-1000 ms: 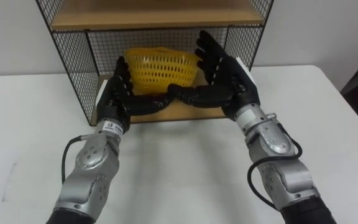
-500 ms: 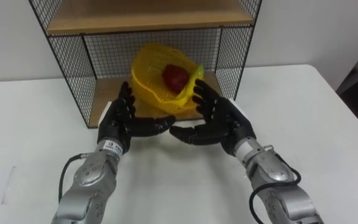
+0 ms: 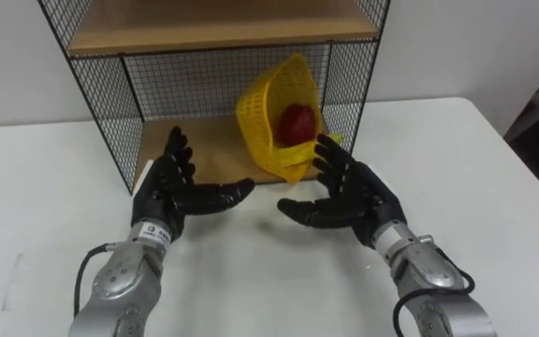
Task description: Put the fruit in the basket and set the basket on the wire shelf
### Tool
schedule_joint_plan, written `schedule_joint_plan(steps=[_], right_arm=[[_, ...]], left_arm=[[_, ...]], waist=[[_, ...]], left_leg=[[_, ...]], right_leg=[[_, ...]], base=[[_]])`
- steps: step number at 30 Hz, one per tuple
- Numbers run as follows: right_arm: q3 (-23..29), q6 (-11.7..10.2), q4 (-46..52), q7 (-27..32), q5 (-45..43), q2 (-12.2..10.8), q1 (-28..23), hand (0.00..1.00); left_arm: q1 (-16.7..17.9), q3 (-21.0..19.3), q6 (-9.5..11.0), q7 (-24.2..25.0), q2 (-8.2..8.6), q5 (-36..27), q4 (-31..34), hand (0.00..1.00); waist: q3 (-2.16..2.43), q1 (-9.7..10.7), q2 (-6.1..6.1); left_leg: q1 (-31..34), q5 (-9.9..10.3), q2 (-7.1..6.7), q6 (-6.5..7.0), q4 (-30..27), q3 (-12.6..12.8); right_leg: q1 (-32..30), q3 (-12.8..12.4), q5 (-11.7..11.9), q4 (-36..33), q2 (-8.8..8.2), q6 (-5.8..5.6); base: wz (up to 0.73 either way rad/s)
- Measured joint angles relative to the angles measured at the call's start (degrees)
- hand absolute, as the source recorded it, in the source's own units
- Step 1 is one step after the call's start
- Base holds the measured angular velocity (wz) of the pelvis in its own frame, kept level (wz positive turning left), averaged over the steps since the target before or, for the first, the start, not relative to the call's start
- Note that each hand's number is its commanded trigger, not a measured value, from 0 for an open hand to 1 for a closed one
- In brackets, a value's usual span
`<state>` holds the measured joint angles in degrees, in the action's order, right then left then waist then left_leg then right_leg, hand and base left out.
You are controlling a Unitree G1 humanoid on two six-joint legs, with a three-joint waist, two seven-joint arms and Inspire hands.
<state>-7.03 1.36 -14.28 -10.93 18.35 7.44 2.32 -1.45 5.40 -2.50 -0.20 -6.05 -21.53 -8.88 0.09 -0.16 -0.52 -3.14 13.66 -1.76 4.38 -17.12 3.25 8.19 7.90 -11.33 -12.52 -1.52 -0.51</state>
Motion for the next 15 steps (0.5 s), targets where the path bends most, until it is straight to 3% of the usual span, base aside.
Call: schedule_joint_plan(steps=[6, 15], right_arm=[[1.5, 0.0, 4.2, -2.1, -0.4, 0.0, -4.2, 0.0], [2.2, -0.1, 6.7, -3.1, -0.7, 0.3, -4.6, 0.0]], left_arm=[[4.2, -0.9, 0.0, 1.0, -0.21, 1.0, 3.0, 0.0], [5.8, -1.0, 0.2, 2.2, -0.3, 2.7, 6.7, 0.0]], waist=[[0.17, 0.0, 0.08], [0.08, -0.2, 0.34]], left_leg=[[-1.2, -0.1, 0.02, -0.12, 0.7, 0.0], [-1.1, -0.3, 0.01, -0.21, 1.0, 0.1]], right_leg=[[0.9, 0.1, 0.0, 0.0, -0.01, -0.01], [0.8, 0.1, 0.1, 0.9, 0.04, 0.15]], base=[[0.0], [0.0]])
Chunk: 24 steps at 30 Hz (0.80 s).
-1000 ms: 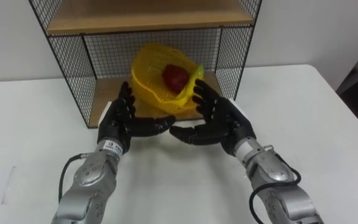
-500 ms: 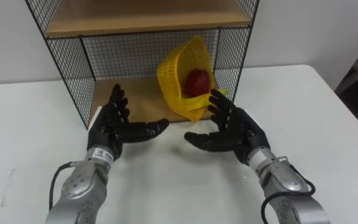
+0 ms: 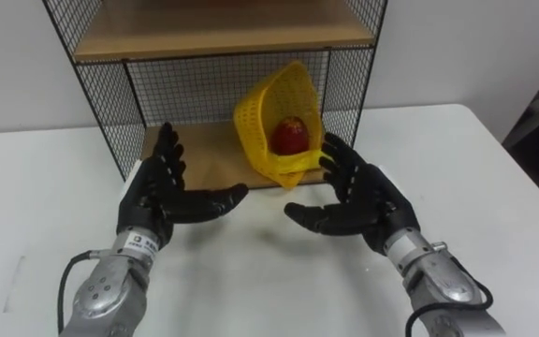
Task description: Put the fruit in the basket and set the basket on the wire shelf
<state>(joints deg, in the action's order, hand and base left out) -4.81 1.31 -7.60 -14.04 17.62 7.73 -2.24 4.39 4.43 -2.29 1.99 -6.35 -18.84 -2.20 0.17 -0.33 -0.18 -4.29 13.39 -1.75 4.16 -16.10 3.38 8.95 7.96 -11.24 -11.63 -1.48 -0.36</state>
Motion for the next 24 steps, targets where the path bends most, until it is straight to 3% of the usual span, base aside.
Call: schedule_joint_plan(steps=[8, 14, 17, 21, 24], right_arm=[[1.8, 0.0, 0.4, -1.4, 0.0, 1.3, 0.0, 0.0], [2.5, -0.6, 7.3, -1.7, -0.6, 1.5, -2.9, 0.0], [3.3, -1.1, 10.3, -1.6, -2.6, 1.5, -6.9, 0.0], [5.3, -1.2, 13.1, -1.5, -2.4, 1.5, -10.7, 0.0], [6.7, -1.7, 16.3, -1.6, -2.4, 1.4, -12.9, 0.0]], left_arm=[[0.5, -0.4, 0.0, 0.7, -0.11, 1.0, 0.0, 0.0], [1.6, -0.8, 0.3, 1.3, -0.48, 0.4, 1.8, 0.0], [5.8, -1.0, 1.8, 2.5, -0.46, 0.4, 3.9, 0.0], [12.1, -1.3, 2.3, 3.2, -0.48, 0.3, 6.9, 0.0], [13.5, -1.4, 2.7, 4.5, -1.29, -1.4, 7.8, 0.0]], waist=[[0.03, -0.1, -0.04], [0.21, 0.3, -0.35], [0.27, 0.1, -0.42], [-0.02, 0.3, 0.22], [-0.11, 0.5, 0.59]], left_leg=[[-0.2, -0.2, 0.0, -0.02, 0.9, 0.5], [-0.5, -0.2, 0.02, -0.05, 1.5, 0.6], [-0.4, -0.2, 0.02, -0.04, 1.9, 0.8], [0.1, -0.2, 0.06, -0.1, 2.3, 1.2], [1.1, -0.2, 0.08, -0.1, 1.6, 1.2]], right_leg=[[0.0, -0.4, 0.0, 0.0, 0.01, 0.0], [0.0, -0.7, 0.0, 0.1, 0.06, 0.0], [-0.1, -0.8, 0.0, 0.3, 0.06, 0.0], [-1.1, -1.5, 0.0, 0.1, 0.18, 0.0], [-1.8, -1.4, 0.0, 0.0, 0.15, 0.0]], base=[[-0.02], [-0.01], [-0.03], [-0.08], [0.01]])
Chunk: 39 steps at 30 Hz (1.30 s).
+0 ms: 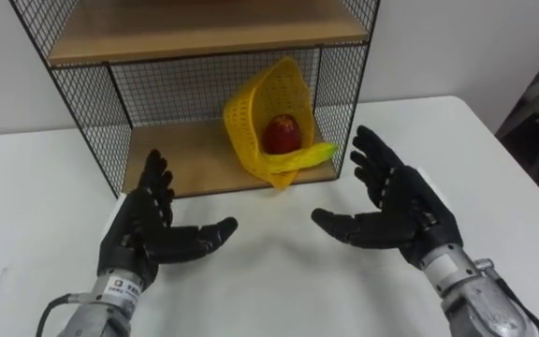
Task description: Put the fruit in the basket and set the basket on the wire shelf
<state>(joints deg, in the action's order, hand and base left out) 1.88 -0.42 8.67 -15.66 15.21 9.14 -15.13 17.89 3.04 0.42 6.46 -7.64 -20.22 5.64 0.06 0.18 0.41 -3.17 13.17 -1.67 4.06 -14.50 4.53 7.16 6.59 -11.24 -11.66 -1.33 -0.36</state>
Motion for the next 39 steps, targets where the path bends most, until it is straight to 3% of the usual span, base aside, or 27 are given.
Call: schedule_joint_plan(steps=[3, 7, 11, 13, 17, 19, 23, 25, 26, 28, 32, 34, 37, 39], right_arm=[[0.7, -1.0, 1.6, -0.6, 0.0, 0.0, -0.3, 0.0], [3.5, -2.9, 3.9, -0.6, -0.5, 0.1, -1.8, 0.0], [5.4, -4.6, 4.7, 1.4, -0.4, 0.9, -1.9, 0.0], [8.6, -5.5, 5.5, 3.2, 0.5, 3.0, -1.6, 0.0], [15.8, -6.6, 6.5, 6.1, -0.5, 5.0, -1.6, 0.0], [20.3, -7.0, 7.5, 9.2, -1.1, 7.5, -1.6, 0.0], [27.3, -7.8, 8.9, 15.6, 0.0, 9.0, -1.6, 0.0], [32.2, -9.1, 9.0, 22.6, 0.3, 10.7, -0.8, 0.0], [33.3, -9.4, 9.0, 24.6, 0.2, 10.8, -0.7, 0.0], [38.2, -9.6, 9.0, 31.7, 0.1, 11.1, -1.0, 0.0], [43.0, -10.4, 5.7, 43.9, 0.0, 11.4, -4.6, 0.0], [44.0, -10.5, 2.5, 49.4, 1.7, 11.4, -7.4, 0.0], [43.9, -10.5, -5.0, 53.7, 5.6, 11.4, -8.4, 0.0], [43.5, -8.9, -16.2, 57.1, 15.3, 11.4, -9.1, 0.0]], left_arm=[[1.2, -0.6, 0.2, 2.0, -1.58, -3.6, 2.8, 0.0], [2.9, -0.9, 4.0, 7.3, -2.76, -8.6, 7.0, 0.0], [3.2, -2.0, 4.8, 12.6, -5.36, -13.2, 7.4, 0.0], [3.2, -5.9, 4.9, 14.4, -5.53, -14.5, 9.4, 0.0], [3.2, -13.8, 5.1, 15.6, -6.53, -17.7, 14.4, 0.0], [2.9, -19.3, 6.1, 15.4, -8.98, -22.4, 15.9, 0.0], [2.9, -28.6, 7.0, 15.1, -9.98, -32.8, 18.5, 0.0], [3.0, -35.1, 9.4, 13.4, -10.18, -43.1, 18.8, 0.0], [2.9, -36.9, 9.8, 12.8, -10.23, -45.3, 18.8, 0.0], [3.8, -44.6, 10.7, 9.7, -10.32, -53.1, 18.6, 0.0], [6.7, -53.3, 11.8, 3.8, -10.51, -60.8, 15.9, 0.0], [8.7, -55.9, 12.0, -1.2, -10.4, -63.4, 10.0, 0.0], [9.6, -56.6, 12.1, -7.0, -10.38, -63.4, -1.1, 0.0], [9.9, -55.6, 12.0, -14.8, -10.26, -64.1, -16.6, 0.0]], waist=[[0.0, 1.2, -0.06], [-0.01, 1.7, -0.31], [0.08, 2.1, -0.75], [0.07, 2.1, -0.85], [-0.1, 1.7, -1.21], [-0.05, 2.0, -1.93], [-0.07, 1.1, -2.4], [0.12, 0.8, -2.9], [0.13, 0.6, -2.88], [0.28, -0.2, -2.52], [1.13, -2.3, -1.25], [1.08, -3.8, -1.16], [0.94, -3.9, -1.39], [0.83, -3.5, -1.47]], left_leg=[[0.6, 0.0, -0.04, 0.01, -0.3, 0.0], [0.4, 0.0, -0.07, 0.05, -0.2, 0.1], [0.5, 0.0, 0.02, 0.03, -0.2, 0.1], [0.6, 0.0, 0.01, 0.03, -0.2, 0.1], [0.6, 0.0, 0.01, 0.04, -0.3, 0.2], [0.6, 0.0, -0.06, 0.05, -0.1, 0.1], [0.8, 0.0, -0.02, 0.03, 0.1, 0.0], [1.0, 0.0, -0.09, 0.02, 0.2, 0.1], [0.9, 0.0, -0.13, 0.01, 0.2, 0.1], [1.2, 0.0, -0.17, -0.06, 0.2, 0.2], [1.5, -0.2, -0.18, -0.34, 0.6, 0.3], [1.5, -0.1, -0.18, -0.48, 0.0, 0.4], [1.8, -0.1, -0.39, -0.48, 0.3, 0.0], [2.7, 0.1, -0.82, -0.4, -0.1, -0.9]], right_leg=[[-0.4, -0.1, 0.0, 0.0, -0.09, 0.02], [-0.3, -0.2, 0.0, 0.0, -0.08, 0.02], [-0.4, -0.4, 0.0, -0.1, -0.01, 0.02], [-0.5, -0.4, 0.0, -0.1, -0.02, 0.03], [-0.5, -0.3, 0.0, 0.0, -0.03, 0.03], [-0.5, -0.1, 0.0, 0.0, -0.09, 0.02], [-0.8, -0.2, 0.0, 0.0, -0.02, 0.01], [-1.3, -0.1, -0.1, -0.1, -0.12, -0.03], [-1.4, -0.2, -0.3, -0.1, -0.14, 0.04], [-1.9, -0.2, -0.9, -0.3, -0.18, 0.25], [-3.2, -0.3, -1.6, -1.5, -0.28, 0.5], [-3.6, -0.6, -2.0, -2.3, -0.27, 0.46], [-3.6, -0.3, -2.5, -2.7, -0.55, 0.47], [-4.3, 0.2, -3.3, -3.3, -0.9, 0.36]], base=[[0.0], [-0.02], [0.0], [0.0], [0.0], [0.0], [0.0], [0.0], [0.0], [0.0], [0.0], [-0.02], [0.07], [0.22]])
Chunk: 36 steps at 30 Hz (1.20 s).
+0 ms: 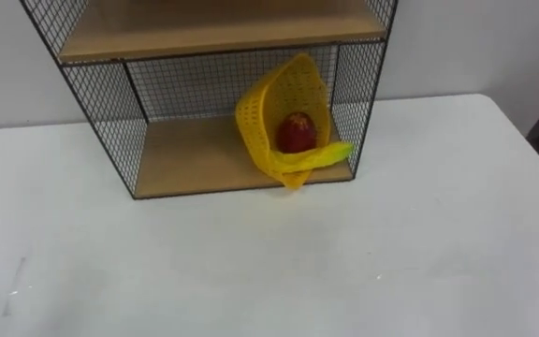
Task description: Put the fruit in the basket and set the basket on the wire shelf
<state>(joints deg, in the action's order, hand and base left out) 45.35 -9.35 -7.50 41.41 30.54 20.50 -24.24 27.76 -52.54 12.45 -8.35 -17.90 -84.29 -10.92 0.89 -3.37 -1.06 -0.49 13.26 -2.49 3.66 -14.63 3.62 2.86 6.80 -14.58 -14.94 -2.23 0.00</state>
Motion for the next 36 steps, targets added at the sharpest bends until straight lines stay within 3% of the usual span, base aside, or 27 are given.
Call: schedule_joint_plan(steps=[3, 6, 9, 11, 13, 14, 16, 17, 20, 22, 25, 29, 33, 36], right_arm=[[-1.7, 2.1, -17.5, 0.9, 11.9, -0.3, -1.5, 0.0], [-1.7, 2.4, -35.3, 0.4, 19.2, -1.3, -1.3, 0.0], [-1.7, 2.4, -47.2, -0.1, 23.9, -3.6, -1.6, 0.0], [-2.0, 2.4, -52.3, -0.9, 24.2, -5.4, -1.6, 0.0], [-4.7, 3.0, -59.7, -3.6, 22.1, -7.3, -0.5, 0.0], [-5.2, 3.4, -61.0, -4.5, 21.0, -7.8, 0.0, 0.0], [-7.7, 5.5, -66.3, -8.7, 15.6, -9.0, 2.1, 0.0], [-9.2, 6.3, -67.1, -9.6, 14.0, -9.2, 3.0, 0.0], [-21.1, 10.1, -69.7, -16.1, 2.7, -9.4, 7.0, 0.0], [-27.5, 11.4, -70.0, -19.1, -2.8, -8.9, 9.6, 0.0], [-33.3, 12.8, -68.3, -23.0, -10.4, -8.9, 13.2, 0.0], [-35.8, 13.2, -67.1, -26.5, -15.7, -9.1, 16.4, 0.0], [-41.1, 13.2, -64.8, -31.6, -17.8, -9.4, 18.1, 0.0], [-43.5, 13.0, -64.6, -35.4, -17.9, -9.8, 19.4, 0.0]], left_arm=[[-0.3, 3.5, -1.0, -8.1, 0.83, -0.4, -19.8, 0.0], [-0.4, 3.5, -1.4, -11.8, 3.85, -1.1, -34.2, 0.0], [-0.4, 3.4, -1.4, -14.1, 5.35, 0.8, -44.7, 0.0], [-0.8, 3.7, -1.5, -14.6, 6.49, 3.9, -48.2, 0.0], [-1.5, 7.0, -2.3, -14.4, 7.53, 13.8, -52.5, 0.0], [-1.7, 7.8, -2.8, -13.7, 7.88, 17.2, -53.6, 0.0], [-2.1, 12.2, -5.6, -11.1, 9.3, 33.7, -56.1, 0.0], [-2.6, 14.3, -6.3, -10.5, 9.5, 38.7, -56.3, 0.0], [-5.8, 27.0, -10.6, -5.9, 9.44, 62.6, -57.2, 0.0], [-8.4, 33.3, -12.3, -4.0, 9.39, 69.0, -56.7, 0.0], [-11.9, 39.4, -14.1, -1.4, 9.37, 74.5, -56.0, 0.0], [-14.2, 42.4, -14.9, 0.6, 9.23, 77.6, -55.8, 0.0], [-14.7, 47.2, -16.2, 2.4, 9.08, 81.7, -55.6, 0.0], [-15.0, 48.4, -16.2, 3.4, 9.14, 82.9, -55.6, 0.0]], waist=[[0.01, 0.1, 0.02], [-0.02, 0.9, 0.25], [-0.04, 1.6, 0.47], [-0.03, 1.9, 0.49], [-0.07, 2.3, 0.45], [-0.08, 2.6, 0.44], [-0.09, 3.6, 0.42], [-0.09, 3.8, 0.42], [-0.15, 4.7, 0.72], [-0.21, 4.5, 0.85], [-0.44, 4.6, 1.25], [-0.8, 4.4, 1.66], [-1.58, 4.2, 1.92], [-2.2, 3.9, 2.0]], left_leg=[[0.2, 0.1, -0.28, 0.11, 0.0, -0.7], [0.1, 0.1, -0.54, 0.21, 0.0, -1.5], [0.0, 0.2, -0.46, 0.03, -0.1, -1.9], [0.0, 0.3, -0.37, -0.05, -0.3, -2.1], [-0.7, 0.3, -0.3, -0.14, -0.3, -2.1], [-1.0, 0.3, -0.3, -0.14, -0.2, -2.1], [-2.1, 0.4, -0.25, -0.15, -0.2, -2.2], [-2.2, 0.4, -0.25, -0.15, -0.2, -2.2], [-2.3, 0.3, -0.32, -0.04, -0.2, -2.3], [-2.6, 0.3, -0.3, -0.01, -0.2, -2.1], [-3.2, 0.3, -0.17, -0.02, 0.0, -1.5], [-3.7, 0.3, -0.14, -0.01, 0.7, -1.2], [-3.0, 0.3, -0.07, -0.02, 0.7, -1.1], [-2.0, 0.3, 0.08, -0.03, 0.1, -1.2]], right_leg=[[0.2, 1.1, -0.1, 0.1, -0.34, -0.11], [1.0, 1.6, -0.2, 0.8, -0.45, -0.23], [1.4, 1.8, -0.2, 1.2, -0.5, -0.28], [1.5, 1.9, -0.1, 1.2, -0.47, -0.19], [2.3, 1.9, -0.1, 1.4, -0.41, -0.09], [2.6, 1.9, -0.1, 1.4, -0.43, -0.07], [4.2, 1.9, 0.0, 2.4, -0.31, -0.05], [4.3, 1.9, 0.1, 2.4, -0.3, -0.05], [4.4, 2.0, 0.5, 2.3, -0.31, -0.12], [4.5, 1.7, 0.7, 2.4, -0.08, -0.11], [4.7, 1.0, 0.8, 2.5, 0.26, -0.06], [5.4, 1.1, 1.0, 3.5, 0.38, -0.12], [4.9, 1.2, 1.3, 4.3, 0.44, -0.08], [4.1, 1.4, 1.7, 4.4, 0.53, 0.0]], base=[[0.16], [0.13], [0.07], [0.02], [0.0], [0.0], [0.0], [0.0], [0.0], [-0.07], [-0.12], [-0.02], [-0.01], [0.03]])
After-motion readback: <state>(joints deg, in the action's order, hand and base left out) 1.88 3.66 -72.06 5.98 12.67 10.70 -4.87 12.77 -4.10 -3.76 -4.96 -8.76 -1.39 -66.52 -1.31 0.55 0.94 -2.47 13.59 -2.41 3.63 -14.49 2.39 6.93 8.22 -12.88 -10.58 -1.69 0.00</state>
